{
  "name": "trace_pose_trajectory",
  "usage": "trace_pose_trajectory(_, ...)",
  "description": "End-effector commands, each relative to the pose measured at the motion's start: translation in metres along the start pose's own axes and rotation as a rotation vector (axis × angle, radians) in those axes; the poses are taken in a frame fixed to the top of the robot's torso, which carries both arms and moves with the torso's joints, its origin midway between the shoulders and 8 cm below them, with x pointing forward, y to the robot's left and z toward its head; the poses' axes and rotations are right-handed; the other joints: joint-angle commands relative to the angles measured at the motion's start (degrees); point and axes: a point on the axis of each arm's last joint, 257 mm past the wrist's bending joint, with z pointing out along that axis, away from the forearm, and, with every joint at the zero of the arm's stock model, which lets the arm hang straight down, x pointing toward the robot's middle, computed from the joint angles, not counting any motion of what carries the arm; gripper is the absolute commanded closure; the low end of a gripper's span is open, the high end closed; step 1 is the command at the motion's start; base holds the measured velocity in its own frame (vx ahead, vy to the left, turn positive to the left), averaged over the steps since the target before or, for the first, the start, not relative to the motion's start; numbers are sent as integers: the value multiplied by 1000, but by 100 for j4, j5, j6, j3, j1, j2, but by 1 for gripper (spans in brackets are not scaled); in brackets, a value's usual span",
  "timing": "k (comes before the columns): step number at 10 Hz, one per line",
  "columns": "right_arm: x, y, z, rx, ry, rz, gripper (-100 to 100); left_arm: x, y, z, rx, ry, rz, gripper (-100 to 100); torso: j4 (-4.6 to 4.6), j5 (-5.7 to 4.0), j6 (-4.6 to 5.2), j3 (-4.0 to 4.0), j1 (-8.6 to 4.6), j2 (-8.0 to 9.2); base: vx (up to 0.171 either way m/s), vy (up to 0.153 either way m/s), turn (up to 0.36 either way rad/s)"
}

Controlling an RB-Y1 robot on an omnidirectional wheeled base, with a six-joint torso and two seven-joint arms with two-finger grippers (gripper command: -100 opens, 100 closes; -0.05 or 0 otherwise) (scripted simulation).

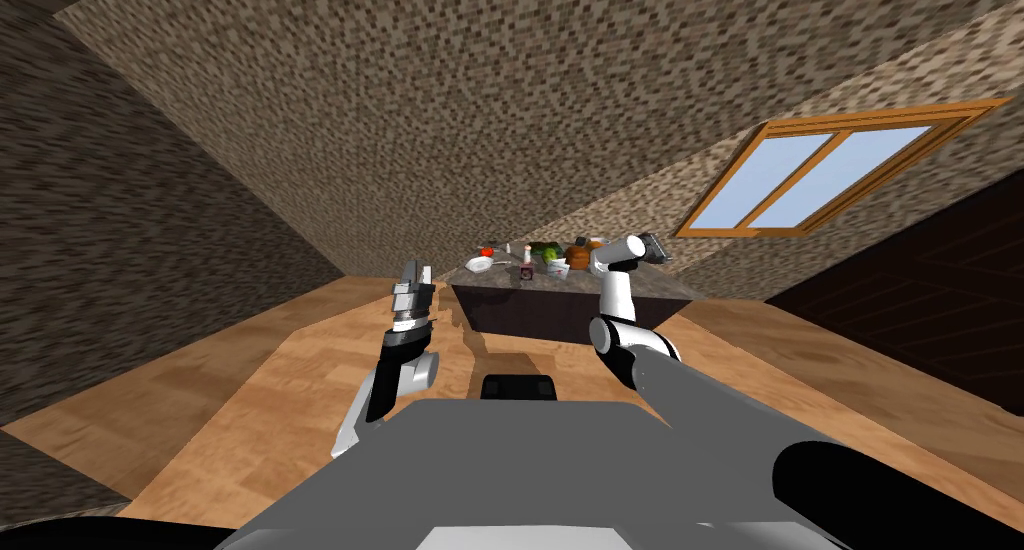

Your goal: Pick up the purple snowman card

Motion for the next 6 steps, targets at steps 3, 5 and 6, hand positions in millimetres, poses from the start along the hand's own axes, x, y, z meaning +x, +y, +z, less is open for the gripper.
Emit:
trace_pose_trajectory(3, -45, -9, -9, -41, -151, 35, -100, 0, 0, 0, 0, 0, 0, 0, 0, -1, 3, 1, -6, 2, 11, 15, 35)
trace_pose_trajectory(5, -61, -9, -11, -43, -202, 42, -100, 0, 0, 0, 0, 0, 0, 0, 0, -1, 3, -1, -3, -1, 15, 13, 12)
trace_pose_trajectory(6, -82, -11, -19, -71, -264, 37, -100, 0, 0, 0, 0, 0, 0, 0, 0, -2, 4, 0, -7, 1, 18, 21, 62)
